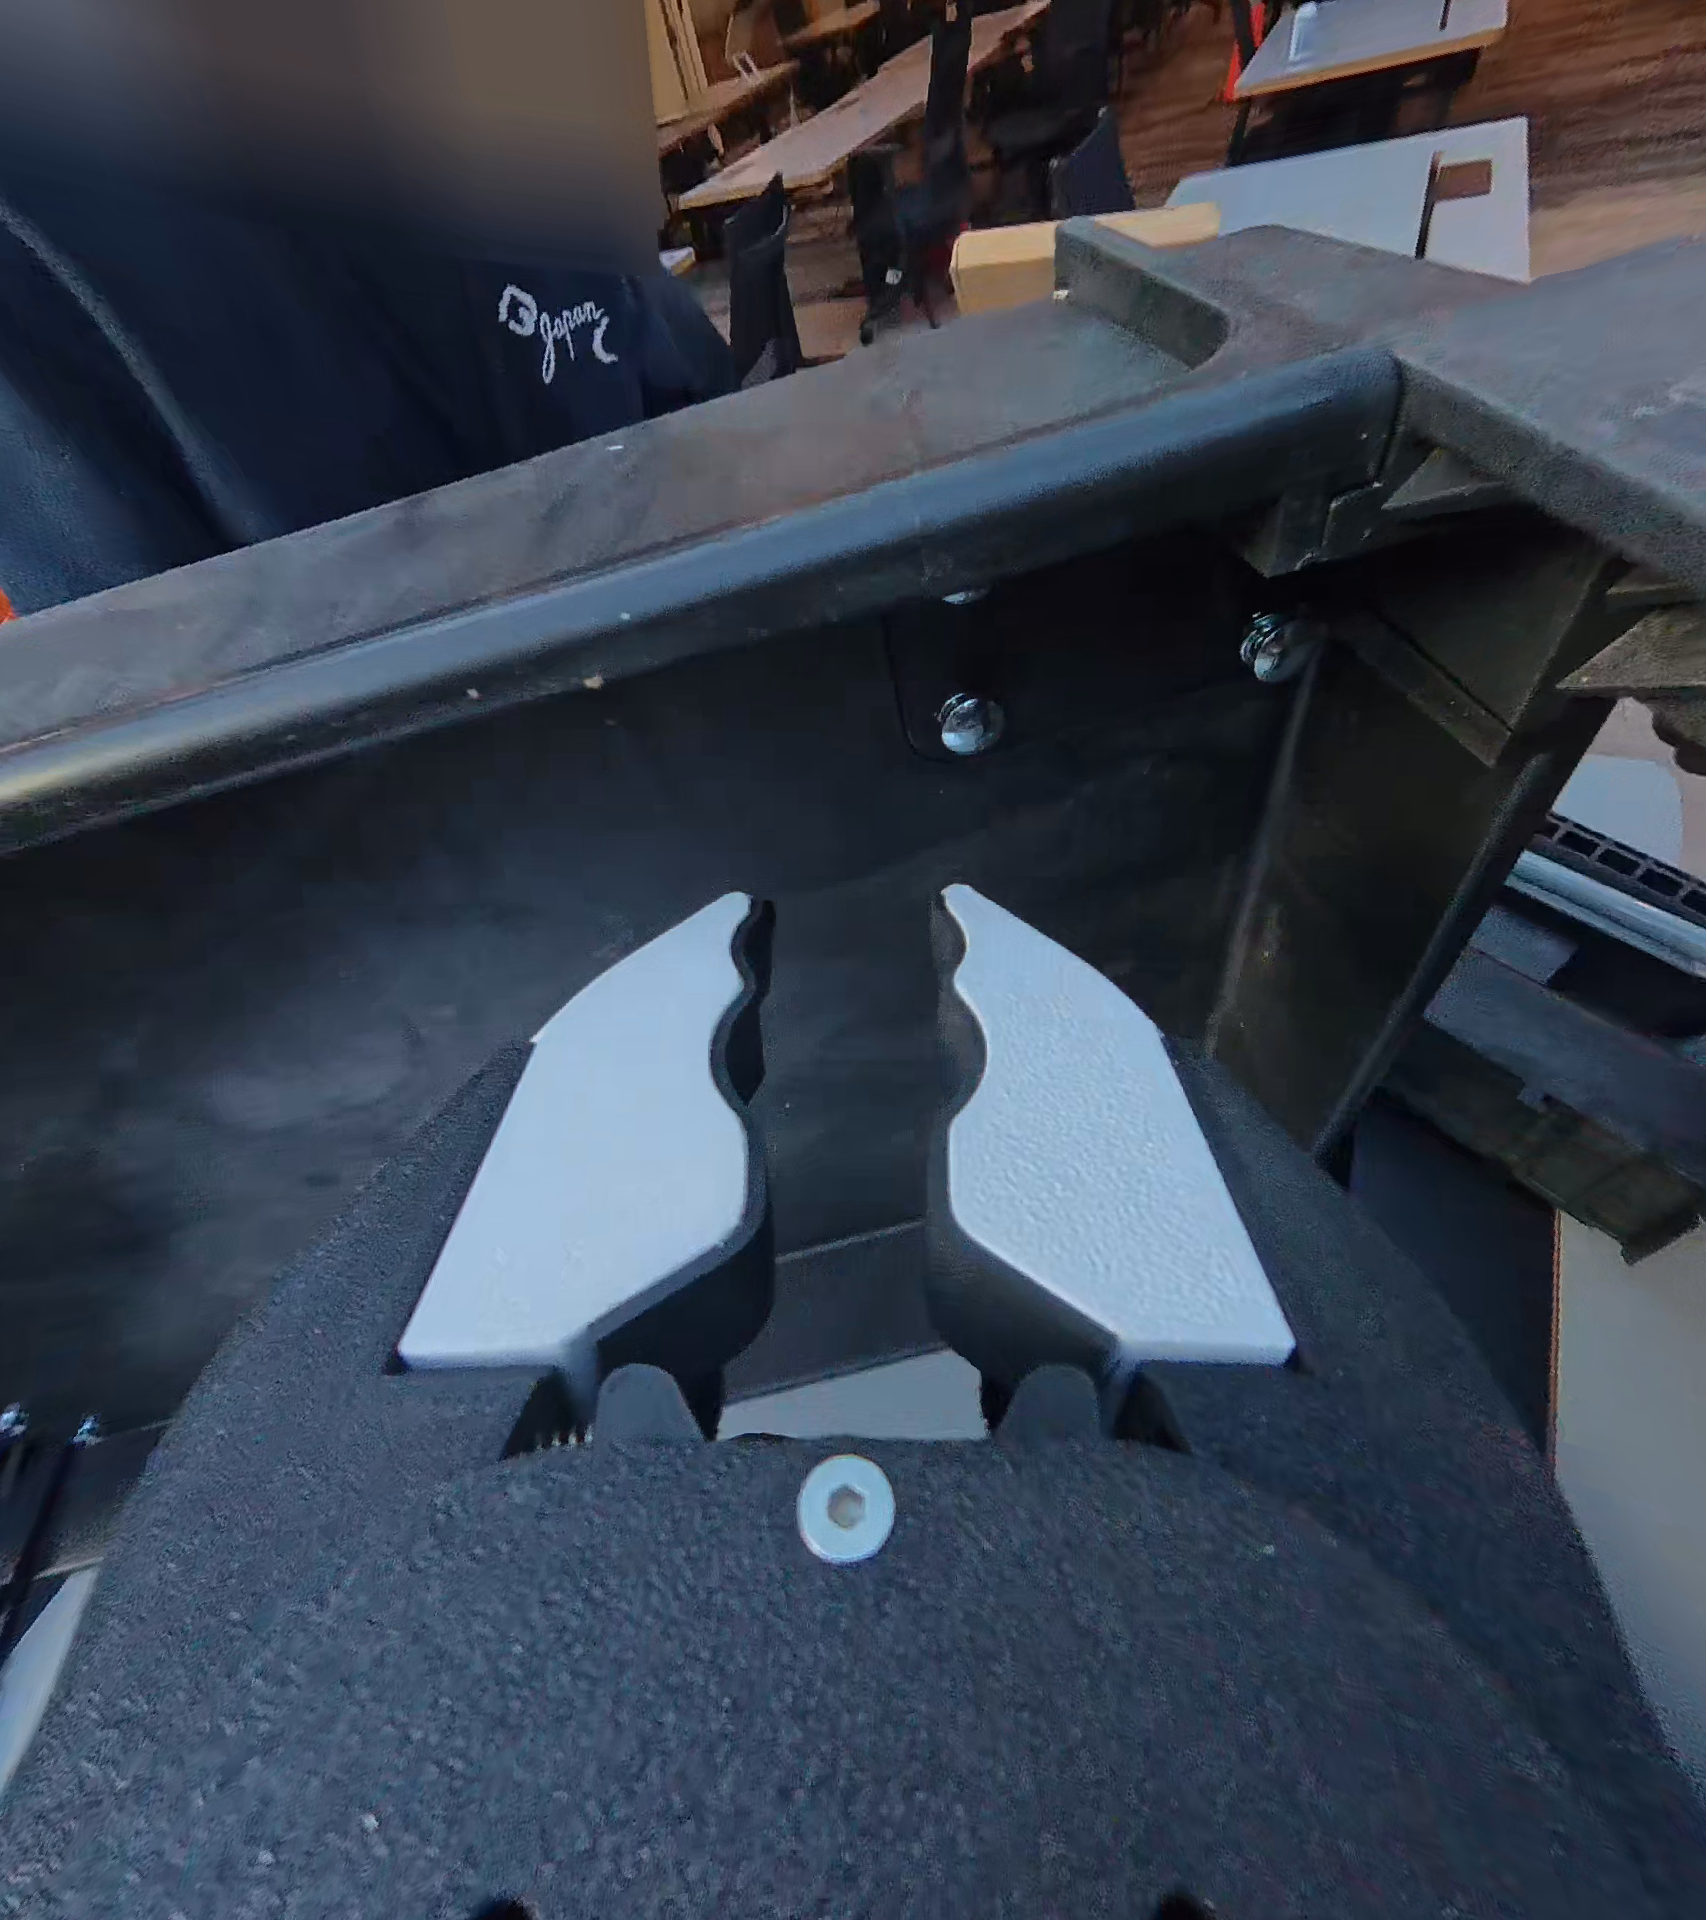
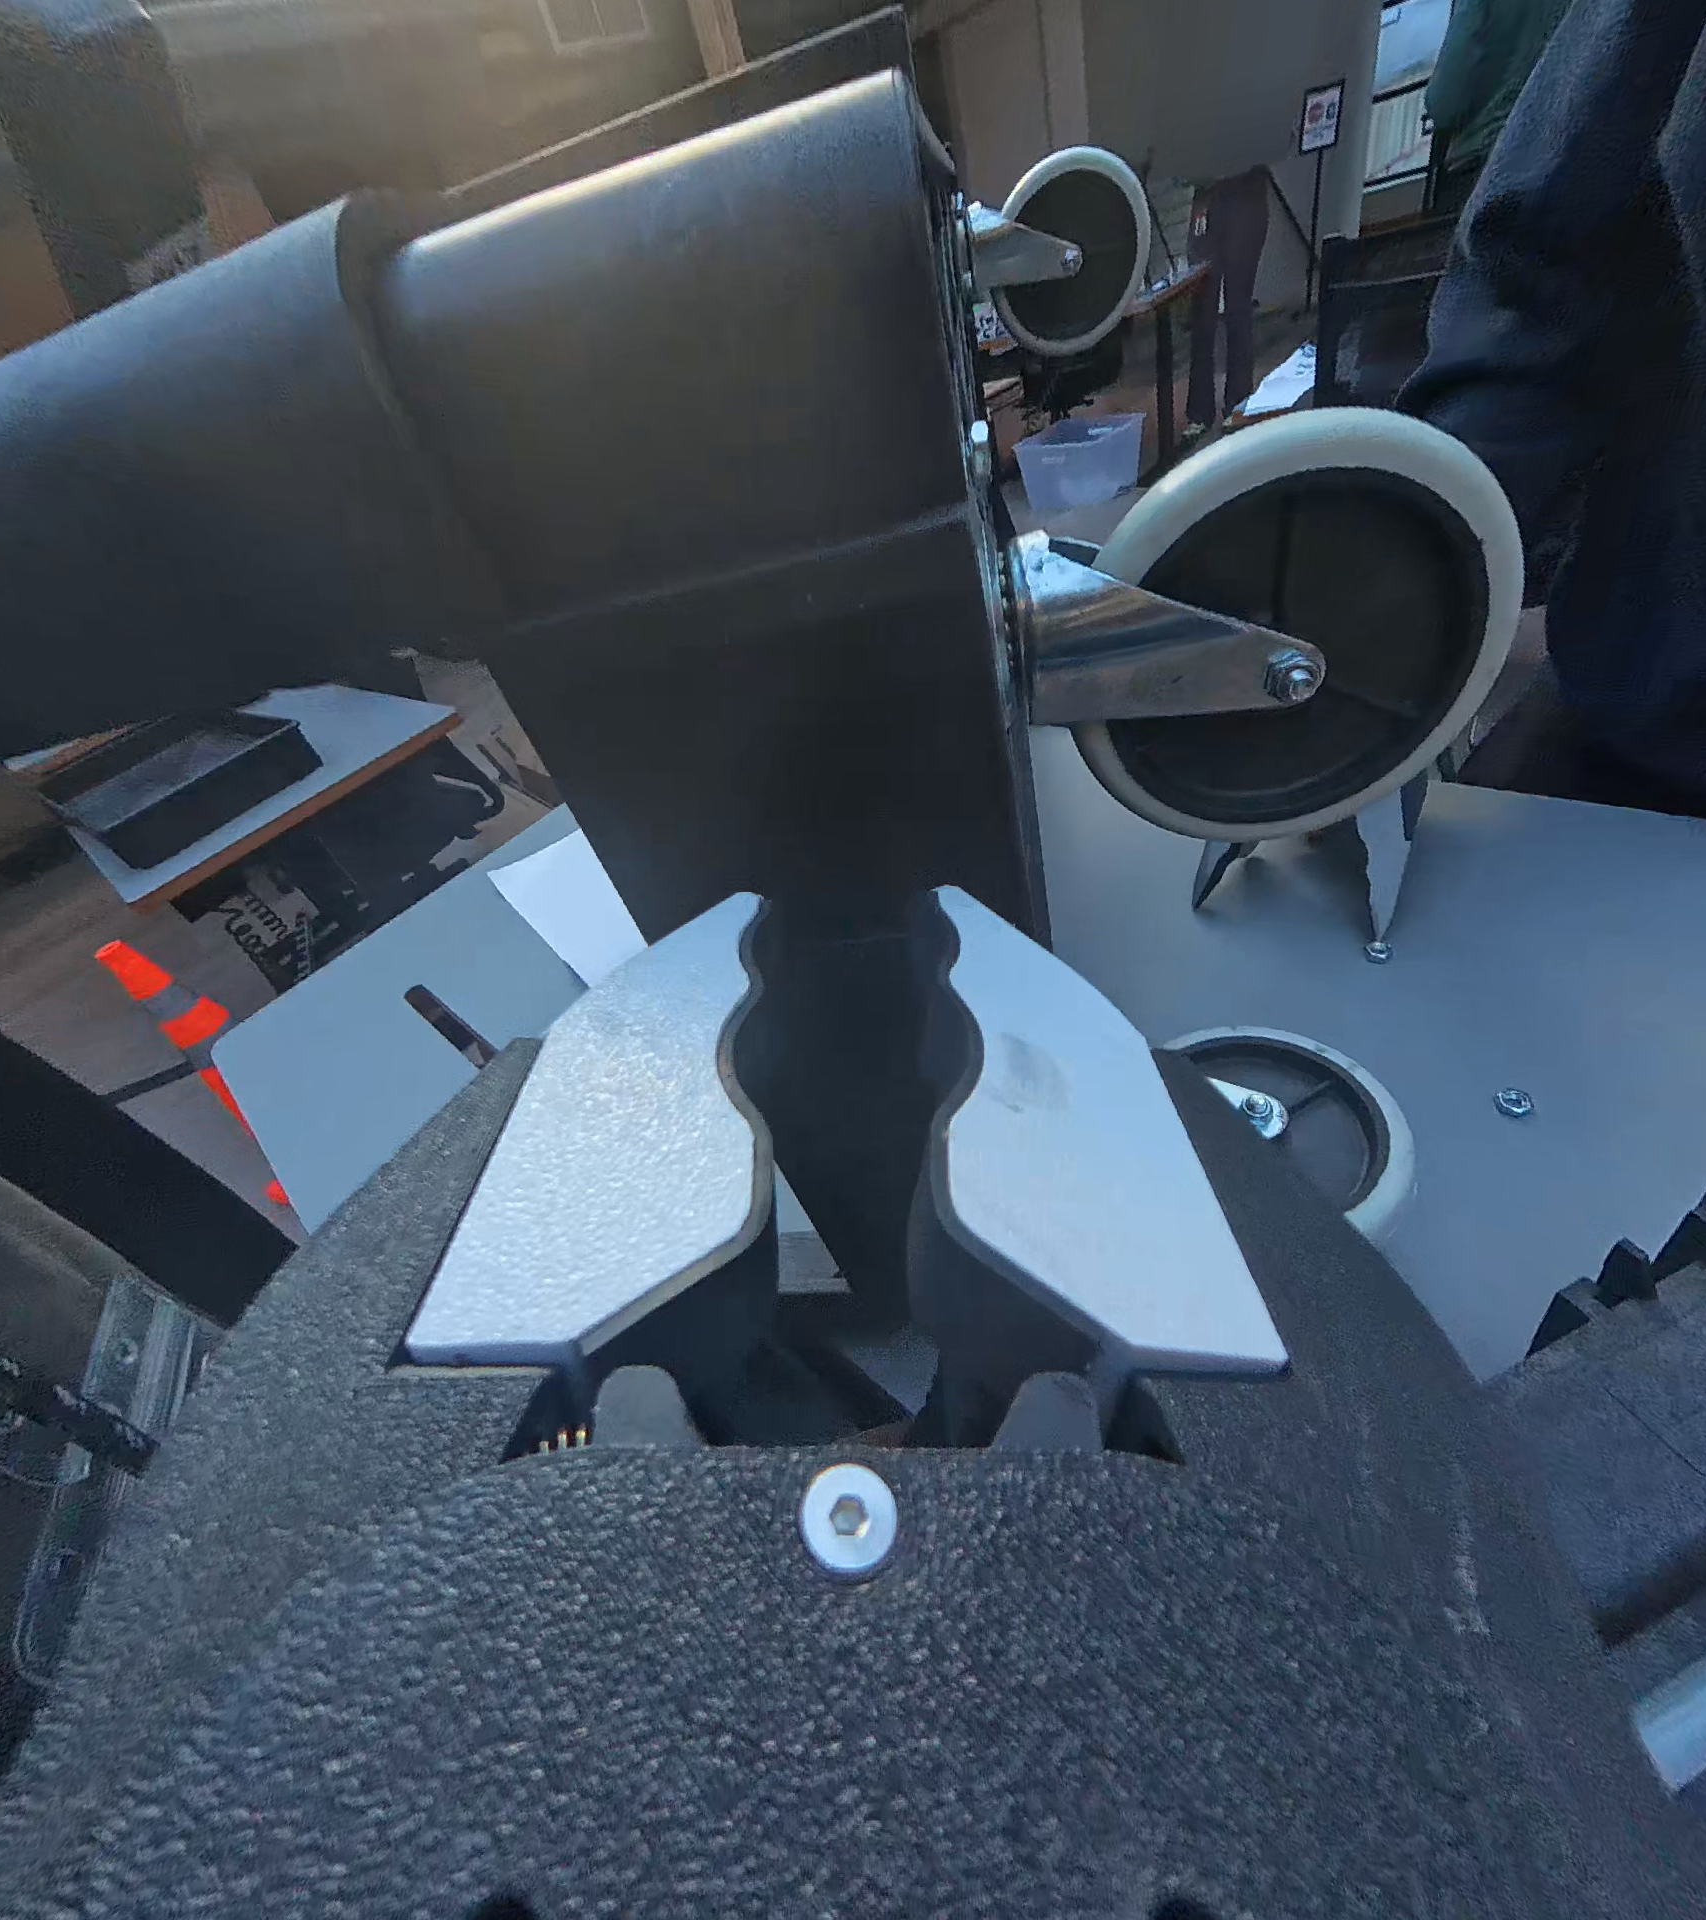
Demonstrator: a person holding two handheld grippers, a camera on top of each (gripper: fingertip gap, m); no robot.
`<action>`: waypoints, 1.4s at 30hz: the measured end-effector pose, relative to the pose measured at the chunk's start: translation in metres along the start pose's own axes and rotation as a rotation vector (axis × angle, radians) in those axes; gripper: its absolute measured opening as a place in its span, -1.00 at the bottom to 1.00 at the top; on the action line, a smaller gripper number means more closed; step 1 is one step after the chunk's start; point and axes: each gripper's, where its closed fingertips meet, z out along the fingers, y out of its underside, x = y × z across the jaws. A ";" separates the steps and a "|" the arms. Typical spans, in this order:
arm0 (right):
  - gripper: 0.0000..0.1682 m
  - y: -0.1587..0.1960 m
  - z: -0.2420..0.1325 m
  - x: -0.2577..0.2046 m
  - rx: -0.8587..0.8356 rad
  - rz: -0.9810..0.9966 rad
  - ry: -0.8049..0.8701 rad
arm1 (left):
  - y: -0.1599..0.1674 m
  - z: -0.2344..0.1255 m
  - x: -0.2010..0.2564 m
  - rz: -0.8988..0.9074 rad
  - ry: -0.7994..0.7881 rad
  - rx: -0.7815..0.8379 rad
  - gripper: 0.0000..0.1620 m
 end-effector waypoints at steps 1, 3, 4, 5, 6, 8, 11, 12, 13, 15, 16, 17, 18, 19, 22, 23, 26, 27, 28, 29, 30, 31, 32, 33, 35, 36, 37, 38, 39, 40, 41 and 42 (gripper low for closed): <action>-0.67 0.004 0.000 0.001 -0.021 -0.005 0.006 | -0.001 -0.009 -0.003 0.002 -0.001 -0.028 -0.64; -0.68 0.012 -0.001 0.003 -0.066 -0.022 0.016 | -0.007 -0.031 -0.011 0.026 -0.022 -0.087 -0.65; -0.68 0.016 -0.001 0.004 -0.087 -0.033 0.017 | -0.012 -0.042 -0.015 0.032 -0.038 -0.113 -0.66; -0.68 0.020 0.000 0.004 -0.110 -0.042 0.021 | -0.020 -0.054 -0.019 0.027 -0.054 -0.137 -0.67; -0.69 0.023 0.000 0.004 -0.129 -0.049 0.024 | -0.029 -0.065 -0.020 0.016 -0.071 -0.154 -0.68; -0.71 0.030 0.002 0.003 -0.156 -0.057 0.017 | -0.051 -0.086 -0.020 -0.017 -0.136 -0.188 -0.71; -0.72 0.038 0.006 -0.007 -0.172 -0.049 -0.024 | -0.097 -0.114 -0.001 -0.136 -0.232 -0.151 -0.75; -0.72 0.041 0.008 -0.011 -0.177 -0.044 -0.042 | -0.115 -0.121 0.014 -0.189 -0.231 -0.110 -0.76; -0.73 0.045 0.009 -0.015 -0.184 -0.041 -0.060 | -0.132 -0.126 0.033 -0.237 -0.214 -0.060 -0.79; -0.75 0.054 0.013 -0.024 -0.201 -0.043 -0.093 | -0.161 -0.132 0.074 -0.289 -0.179 0.070 -0.88; -0.75 0.058 0.014 -0.028 -0.210 -0.045 -0.107 | -0.169 -0.131 0.095 -0.307 -0.161 0.126 -0.92; -0.76 0.062 0.015 -0.033 -0.219 -0.048 -0.120 | -0.172 -0.127 0.115 -0.330 -0.136 0.174 -0.97; -0.77 0.065 0.016 -0.038 -0.228 -0.051 -0.131 | -0.172 -0.121 0.136 -0.360 -0.105 0.212 -0.99; -0.78 0.067 0.017 -0.044 -0.237 -0.056 -0.138 | -0.168 -0.112 0.157 -0.387 -0.065 0.236 -1.00; -0.80 0.074 0.013 -0.063 -0.254 -0.076 -0.133 | -0.134 -0.078 0.212 -0.434 0.040 0.210 -1.00; -0.81 0.077 0.010 -0.070 -0.263 -0.080 -0.125 | -0.117 -0.067 0.228 -0.432 0.063 0.180 -1.00; -0.86 0.091 -0.004 -0.093 -0.281 -0.076 -0.090 | -0.059 -0.043 0.268 -0.391 0.114 0.068 -0.99; -0.89 0.097 -0.010 -0.102 -0.284 -0.069 -0.075 | -0.039 -0.039 0.279 -0.374 0.135 0.037 -1.00; -0.91 0.104 -0.017 -0.111 -0.289 -0.061 -0.060 | -0.019 -0.037 0.289 -0.361 0.154 0.002 -1.00; -0.93 0.111 -0.023 -0.121 -0.295 -0.053 -0.046 | 0.002 -0.036 0.298 -0.347 0.171 -0.042 -1.00; -0.95 0.119 -0.030 -0.131 -0.300 -0.048 -0.030 | 0.023 -0.038 0.306 -0.327 0.180 -0.080 -1.00; -0.96 0.127 -0.036 -0.142 -0.303 -0.045 -0.014 | 0.044 -0.041 0.313 -0.301 0.186 -0.110 -1.00; -0.96 0.136 -0.042 -0.153 -0.308 -0.044 0.000 | 0.064 -0.047 0.320 -0.282 0.193 -0.138 -1.00; -0.96 0.146 -0.046 -0.165 -0.313 -0.042 0.013 | 0.084 -0.055 0.327 -0.271 0.204 -0.170 -1.00; -0.96 0.163 -0.052 -0.191 -0.315 -0.042 0.038 | 0.120 -0.078 0.341 -0.240 0.209 -0.227 -1.00; -0.97 0.172 -0.053 -0.206 -0.311 -0.046 0.045 | 0.134 -0.091 0.348 -0.213 0.206 -0.241 -1.00; -0.97 0.180 -0.052 -0.222 -0.303 -0.050 0.050 | 0.147 -0.106 0.356 -0.186 0.204 -0.246 -1.00; -0.97 0.190 -0.050 -0.237 -0.296 -0.050 0.053 | 0.161 -0.121 0.364 -0.162 0.202 -0.252 -1.00; -0.97 0.201 -0.046 -0.251 -0.292 -0.047 0.057 | 0.176 -0.137 0.372 -0.144 0.191 -0.257 -1.00; -0.97 0.212 -0.042 -0.266 -0.294 -0.041 0.060 | 0.191 -0.152 0.380 -0.132 0.175 -0.264 -1.00; -0.97 0.223 -0.036 -0.281 -0.305 -0.034 0.061 | 0.207 -0.169 0.387 -0.130 0.159 -0.281 -1.00; -0.97 0.231 -0.030 -0.296 -0.317 -0.029 0.053 | 0.222 -0.186 0.393 -0.147 0.132 -0.297 -1.00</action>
